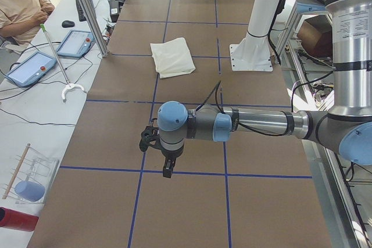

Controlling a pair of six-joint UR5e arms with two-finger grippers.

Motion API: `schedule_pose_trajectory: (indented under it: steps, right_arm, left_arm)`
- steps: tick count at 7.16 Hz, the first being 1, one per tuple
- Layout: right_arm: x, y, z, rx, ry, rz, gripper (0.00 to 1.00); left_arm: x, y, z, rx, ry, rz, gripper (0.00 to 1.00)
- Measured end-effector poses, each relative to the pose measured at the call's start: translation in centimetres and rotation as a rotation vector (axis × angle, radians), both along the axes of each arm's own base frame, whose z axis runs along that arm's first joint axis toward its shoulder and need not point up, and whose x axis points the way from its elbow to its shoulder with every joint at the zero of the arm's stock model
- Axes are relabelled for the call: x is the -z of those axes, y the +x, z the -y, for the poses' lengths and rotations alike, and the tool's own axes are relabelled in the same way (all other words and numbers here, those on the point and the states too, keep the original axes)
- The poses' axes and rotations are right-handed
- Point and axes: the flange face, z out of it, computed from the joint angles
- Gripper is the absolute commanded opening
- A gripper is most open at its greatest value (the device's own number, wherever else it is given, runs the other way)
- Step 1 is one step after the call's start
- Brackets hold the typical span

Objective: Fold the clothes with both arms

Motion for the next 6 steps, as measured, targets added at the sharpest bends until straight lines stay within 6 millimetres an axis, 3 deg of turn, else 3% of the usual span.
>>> schedule_pose_trajectory:
  steps: [2, 6]
  right_arm:
    - [0.02, 0.0, 0.02, -0.001, 0.0, 0.0, 1.0]
    - [0.01, 0.0, 0.05, -0.003, -0.001, -0.001, 1.0]
  left_arm:
    - [-0.94, 0.05, -0.05, 0.0, -0.012, 0.002, 1.0]
    - [-0.52, 0.07, 0.01, 0.0, -0.001, 0.0, 1.0]
